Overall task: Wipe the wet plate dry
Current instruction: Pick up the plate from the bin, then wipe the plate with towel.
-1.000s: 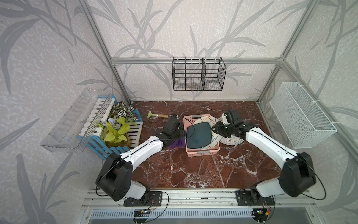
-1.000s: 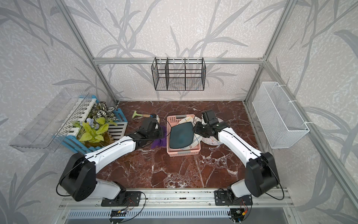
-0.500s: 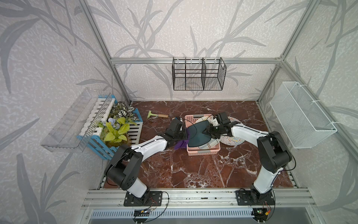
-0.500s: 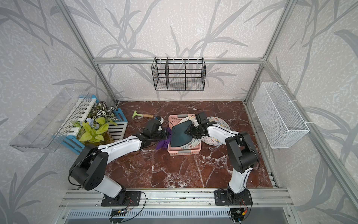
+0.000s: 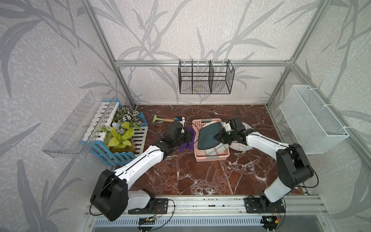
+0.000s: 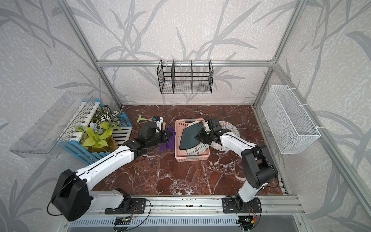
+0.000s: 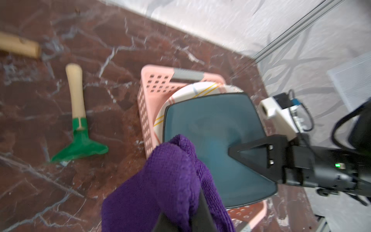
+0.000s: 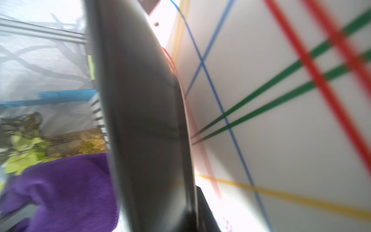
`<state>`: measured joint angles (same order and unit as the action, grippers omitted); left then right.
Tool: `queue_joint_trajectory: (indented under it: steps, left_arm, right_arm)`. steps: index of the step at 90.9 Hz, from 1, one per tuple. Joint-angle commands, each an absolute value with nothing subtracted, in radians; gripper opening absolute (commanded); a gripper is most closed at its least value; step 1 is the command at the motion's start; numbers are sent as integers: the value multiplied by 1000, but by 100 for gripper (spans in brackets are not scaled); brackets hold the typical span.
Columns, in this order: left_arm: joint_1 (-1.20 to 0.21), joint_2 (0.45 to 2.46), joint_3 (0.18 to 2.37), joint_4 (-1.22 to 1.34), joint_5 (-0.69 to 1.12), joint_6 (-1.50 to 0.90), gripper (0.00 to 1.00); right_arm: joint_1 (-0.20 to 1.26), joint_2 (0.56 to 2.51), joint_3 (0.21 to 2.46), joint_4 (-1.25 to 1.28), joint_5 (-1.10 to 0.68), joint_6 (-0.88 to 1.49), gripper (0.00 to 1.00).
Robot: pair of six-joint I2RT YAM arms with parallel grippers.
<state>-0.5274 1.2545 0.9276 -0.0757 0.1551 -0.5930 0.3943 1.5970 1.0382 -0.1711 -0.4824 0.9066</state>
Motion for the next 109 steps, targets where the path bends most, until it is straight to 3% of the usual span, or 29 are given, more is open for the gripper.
queue_joint_trajectory:
  steps: [1, 24, 36, 48, 70, 87, 100, 109]
  left_arm:
    - [-534, 1232, 999, -43, 217, -580, 0]
    - [-648, 1350, 1110, 64, 284, -668, 0]
    - [-778, 1449, 1214, 6, 298, -650, 0]
    - [-837, 1497, 1224, 68, 407, -690, 0]
    - [-696, 1365, 1120, -23, 355, -634, 0]
    - [-545, 1335, 1206, -133, 316, -601, 0]
    - [-525, 1387, 1320, -234, 306, -480, 0]
    - [-560, 1445, 1364, -221, 413, -443, 0]
  right_arm:
    - [410, 1452, 1072, -52, -564, 945, 0]
    - [517, 1334, 1062, 161, -550, 1141, 0]
    - [506, 1316, 1087, 254, -436, 1281, 0]
    - [465, 1346, 1166, 349, -445, 1391, 0]
    - [462, 1302, 1229, 402, -465, 1406, 0]
    - [564, 1264, 1264, 269, -635, 1140, 0]
    - [667, 1247, 1247, 232, -658, 1035, 0]
    - [692, 1278, 1328, 222, -690, 978, 0]
